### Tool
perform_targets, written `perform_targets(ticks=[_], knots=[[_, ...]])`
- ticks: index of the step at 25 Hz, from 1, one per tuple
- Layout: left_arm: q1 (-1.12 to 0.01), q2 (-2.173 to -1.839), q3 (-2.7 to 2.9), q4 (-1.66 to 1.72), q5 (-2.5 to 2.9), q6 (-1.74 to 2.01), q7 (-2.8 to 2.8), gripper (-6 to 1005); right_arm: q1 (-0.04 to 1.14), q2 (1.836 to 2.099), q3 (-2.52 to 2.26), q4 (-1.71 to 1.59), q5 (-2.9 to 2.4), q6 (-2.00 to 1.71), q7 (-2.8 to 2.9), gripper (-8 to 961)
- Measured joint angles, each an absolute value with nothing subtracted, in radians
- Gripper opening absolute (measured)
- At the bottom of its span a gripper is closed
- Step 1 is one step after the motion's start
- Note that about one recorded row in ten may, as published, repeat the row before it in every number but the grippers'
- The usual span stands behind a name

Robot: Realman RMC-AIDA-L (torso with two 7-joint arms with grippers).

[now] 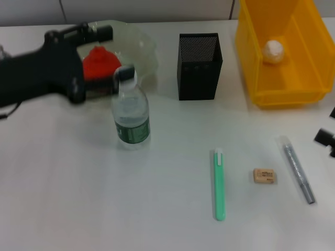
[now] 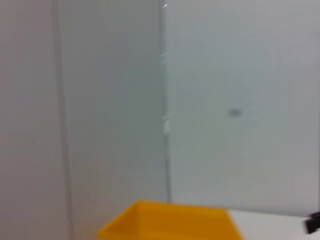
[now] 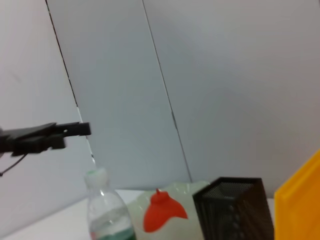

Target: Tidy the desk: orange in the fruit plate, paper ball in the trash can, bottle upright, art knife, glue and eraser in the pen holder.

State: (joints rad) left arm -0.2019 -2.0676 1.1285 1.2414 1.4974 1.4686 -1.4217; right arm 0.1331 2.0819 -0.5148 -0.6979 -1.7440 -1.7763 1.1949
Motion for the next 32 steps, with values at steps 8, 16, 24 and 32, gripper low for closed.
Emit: perform_targets(ticks=[8, 16, 24, 32], knots=[[-0.162, -2.066, 1.092, 0.937, 1.495, 1.709, -1.054, 811, 0.177, 2.089, -0.670, -1.245, -1.817, -1.801, 1.815, 841], [-0.154, -2.059, 0.911, 0.639, 1.579, 1.687, -0.872, 809, 0.313, 2.091, -1.235, -1.645, -2.196, -1.631, 2.401, 840], [-0.143, -2.062, 0.808, 0.622, 1.633, 1.683, -0.871, 810, 0.544, 2.090, -1.752, -1.589, -2.577, -1.478, 2.913, 840], [-0.146, -2.063, 0.811, 0.610, 1.635, 1.674, -0.870, 809, 0.586, 2.095, -1.814, -1.414, -2.585, -1.390, 2.955, 837]])
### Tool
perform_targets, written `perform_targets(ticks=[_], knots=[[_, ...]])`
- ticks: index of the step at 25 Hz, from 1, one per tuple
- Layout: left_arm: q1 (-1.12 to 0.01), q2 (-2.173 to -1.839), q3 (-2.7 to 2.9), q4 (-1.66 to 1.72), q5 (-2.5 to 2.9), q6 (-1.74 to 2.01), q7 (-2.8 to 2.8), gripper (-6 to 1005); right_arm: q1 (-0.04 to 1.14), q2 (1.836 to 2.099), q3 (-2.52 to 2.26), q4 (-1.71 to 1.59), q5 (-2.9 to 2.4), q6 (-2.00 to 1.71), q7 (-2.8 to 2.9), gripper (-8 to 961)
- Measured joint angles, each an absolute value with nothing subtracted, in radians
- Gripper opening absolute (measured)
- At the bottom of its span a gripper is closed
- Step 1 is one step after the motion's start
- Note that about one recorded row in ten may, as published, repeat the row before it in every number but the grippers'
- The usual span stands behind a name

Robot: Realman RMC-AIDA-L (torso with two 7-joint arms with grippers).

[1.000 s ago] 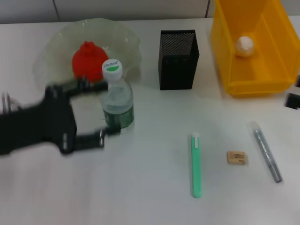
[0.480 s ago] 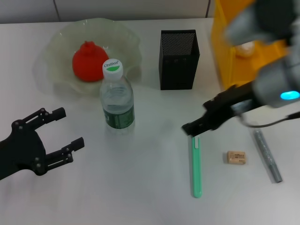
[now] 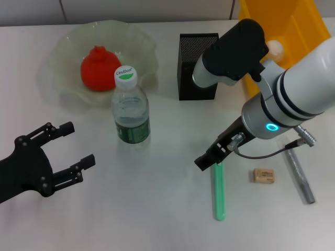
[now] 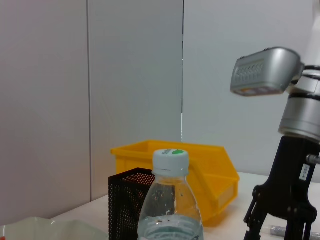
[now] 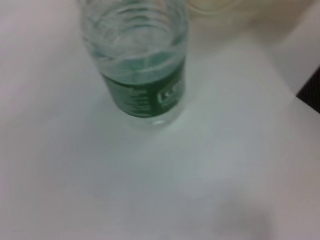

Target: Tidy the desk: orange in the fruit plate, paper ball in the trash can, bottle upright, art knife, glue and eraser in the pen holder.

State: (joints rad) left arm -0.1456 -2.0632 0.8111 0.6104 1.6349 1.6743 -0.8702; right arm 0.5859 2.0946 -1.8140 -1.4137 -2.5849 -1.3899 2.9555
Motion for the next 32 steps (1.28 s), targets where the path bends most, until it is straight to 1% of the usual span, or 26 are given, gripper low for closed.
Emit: perform_targets(ticks=[13, 18, 24, 25, 32], knots=[[-0.153, -2.064, 0.815, 0.609, 1.635, 1.675, -0.870, 808, 0.595, 2.094, -1.814, -1.331, -2.576, -1.350, 2.956, 837], [-0.159, -2.063, 0.815, 0.609, 1.635, 1.676, -0.872, 808, 0.617, 2.092, -1.808, -1.291, -2.551, -1.355, 2.956, 788], [-0.161, -2.063, 0.816, 0.609, 1.635, 1.676, -0.872, 808, 0.622, 2.092, -1.814, -1.278, -2.551, -1.356, 2.956, 615], [-0.161, -2.063, 0.816, 0.609, 1.635, 1.675, -0.871, 808, 0.623, 2.092, -1.814, -1.276, -2.551, -1.355, 2.957, 410], [-0.160, -2.063, 0.816, 0.609, 1.635, 1.675, -0.870, 807, 0.632, 2.092, -1.818, -1.263, -2.538, -1.351, 2.957, 385]])
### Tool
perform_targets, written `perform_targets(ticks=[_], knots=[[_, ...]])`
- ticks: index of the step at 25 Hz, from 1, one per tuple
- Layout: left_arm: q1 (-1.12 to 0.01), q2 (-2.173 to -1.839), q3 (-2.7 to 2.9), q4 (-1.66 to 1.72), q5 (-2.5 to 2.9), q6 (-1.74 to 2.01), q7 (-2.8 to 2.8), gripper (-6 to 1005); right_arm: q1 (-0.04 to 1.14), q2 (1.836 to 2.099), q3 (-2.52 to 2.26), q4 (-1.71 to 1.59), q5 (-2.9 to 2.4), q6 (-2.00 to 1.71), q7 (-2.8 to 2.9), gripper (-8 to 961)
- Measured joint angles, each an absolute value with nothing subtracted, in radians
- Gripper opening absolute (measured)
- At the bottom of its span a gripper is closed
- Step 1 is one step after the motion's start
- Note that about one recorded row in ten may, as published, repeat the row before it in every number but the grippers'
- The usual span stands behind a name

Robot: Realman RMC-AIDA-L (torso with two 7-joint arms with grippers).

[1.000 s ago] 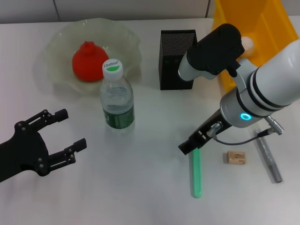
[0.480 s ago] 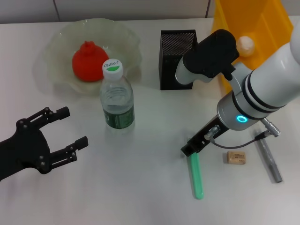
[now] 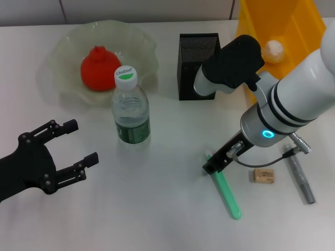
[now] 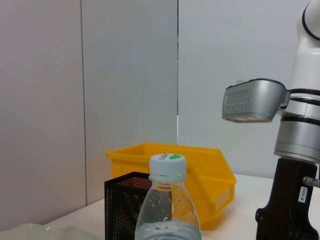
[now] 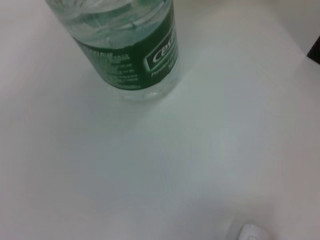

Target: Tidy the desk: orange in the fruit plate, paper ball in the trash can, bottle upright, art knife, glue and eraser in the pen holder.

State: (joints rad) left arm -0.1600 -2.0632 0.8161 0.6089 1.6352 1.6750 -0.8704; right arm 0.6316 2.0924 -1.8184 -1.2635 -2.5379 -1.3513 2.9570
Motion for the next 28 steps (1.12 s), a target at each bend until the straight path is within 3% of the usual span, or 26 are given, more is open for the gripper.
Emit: perform_targets(ticks=[11, 16, 20, 24, 28], knots=[[-0.160, -2.063, 0.816, 0.609, 1.635, 1.680, -0.870, 807, 0.653, 2.092, -1.828, -1.242, -2.535, -1.348, 2.957, 346], [-0.157, -2.063, 0.816, 0.609, 1.635, 1.682, -0.870, 806, 0.662, 2.092, -1.828, -1.231, -2.521, -1.347, 2.957, 175], [-0.154, -2.063, 0.816, 0.609, 1.636, 1.683, -0.870, 806, 0.650, 2.088, -1.803, -1.266, -2.485, -1.343, 2.937, 170], [-0.152, -2.062, 0.816, 0.609, 1.636, 1.685, -0.870, 806, 0.612, 2.086, -1.719, -1.339, -2.447, -1.342, 2.891, 170], [-0.149, -2.060, 0.819, 0.609, 1.637, 1.693, -0.870, 805, 0.455, 2.086, -1.520, -1.588, -2.378, -1.232, 2.781, 172]])
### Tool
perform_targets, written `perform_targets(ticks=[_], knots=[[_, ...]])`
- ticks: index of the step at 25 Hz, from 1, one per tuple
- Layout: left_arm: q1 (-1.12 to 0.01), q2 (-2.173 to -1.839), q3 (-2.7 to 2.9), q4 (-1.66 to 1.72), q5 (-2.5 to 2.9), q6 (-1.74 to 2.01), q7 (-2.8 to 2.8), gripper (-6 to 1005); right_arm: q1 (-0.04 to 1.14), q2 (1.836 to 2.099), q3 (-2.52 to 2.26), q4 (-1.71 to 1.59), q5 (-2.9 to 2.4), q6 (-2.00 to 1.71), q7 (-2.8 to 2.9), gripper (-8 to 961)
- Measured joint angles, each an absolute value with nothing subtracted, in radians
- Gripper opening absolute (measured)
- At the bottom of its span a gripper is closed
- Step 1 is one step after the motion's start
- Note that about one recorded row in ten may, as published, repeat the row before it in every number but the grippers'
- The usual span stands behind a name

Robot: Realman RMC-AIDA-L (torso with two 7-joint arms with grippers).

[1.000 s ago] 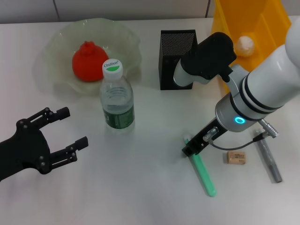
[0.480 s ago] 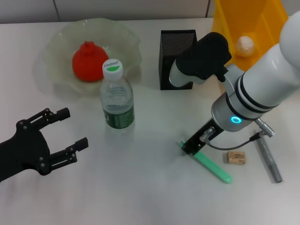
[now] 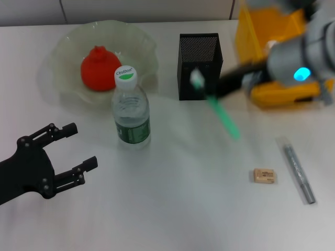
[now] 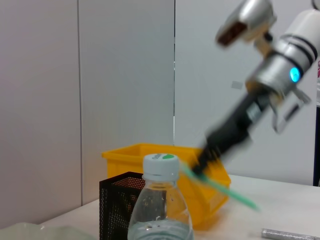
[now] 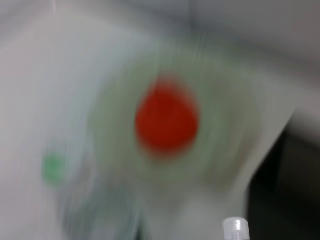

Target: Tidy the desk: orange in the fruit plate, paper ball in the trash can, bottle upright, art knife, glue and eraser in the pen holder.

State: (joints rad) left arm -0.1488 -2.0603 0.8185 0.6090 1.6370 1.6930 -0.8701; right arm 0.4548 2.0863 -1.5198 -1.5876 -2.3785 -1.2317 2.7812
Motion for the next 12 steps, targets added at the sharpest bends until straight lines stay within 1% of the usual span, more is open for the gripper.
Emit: perform_targets(ticks=[1, 3, 4, 5, 6, 9, 12], knots=[[-0.149, -2.060, 0.819, 0.609, 1.637, 1.693, -0.870, 805, 0.455, 2.086, -1.520, -1.588, -2.378, -1.232, 2.781, 173], [-0.144, -2.060, 0.819, 0.609, 1.637, 1.695, -0.871, 805, 0.355, 2.088, -1.449, -1.640, -2.188, -1.055, 2.607, 174], [-0.144, -2.060, 0.819, 0.609, 1.637, 1.695, -0.871, 804, 0.355, 2.088, -1.449, -1.640, -2.188, -1.055, 2.607, 174], [-0.141, -2.060, 0.819, 0.609, 1.637, 1.696, -0.870, 804, 0.296, 2.087, -1.435, -1.598, -1.970, -0.905, 2.396, 175], [-0.141, -2.060, 0.819, 0.609, 1.637, 1.696, -0.870, 804, 0.296, 2.087, -1.435, -1.598, -1.970, -0.905, 2.396, 176], [-0.140, -2.061, 0.819, 0.607, 1.642, 1.697, -0.870, 804, 0.280, 2.087, -1.439, -1.433, -1.627, -0.769, 2.008, 177], [-0.145, -2.062, 0.819, 0.604, 1.658, 1.696, -0.869, 803, 0.341, 2.086, -1.439, -1.192, -1.287, -0.763, 1.622, 179]])
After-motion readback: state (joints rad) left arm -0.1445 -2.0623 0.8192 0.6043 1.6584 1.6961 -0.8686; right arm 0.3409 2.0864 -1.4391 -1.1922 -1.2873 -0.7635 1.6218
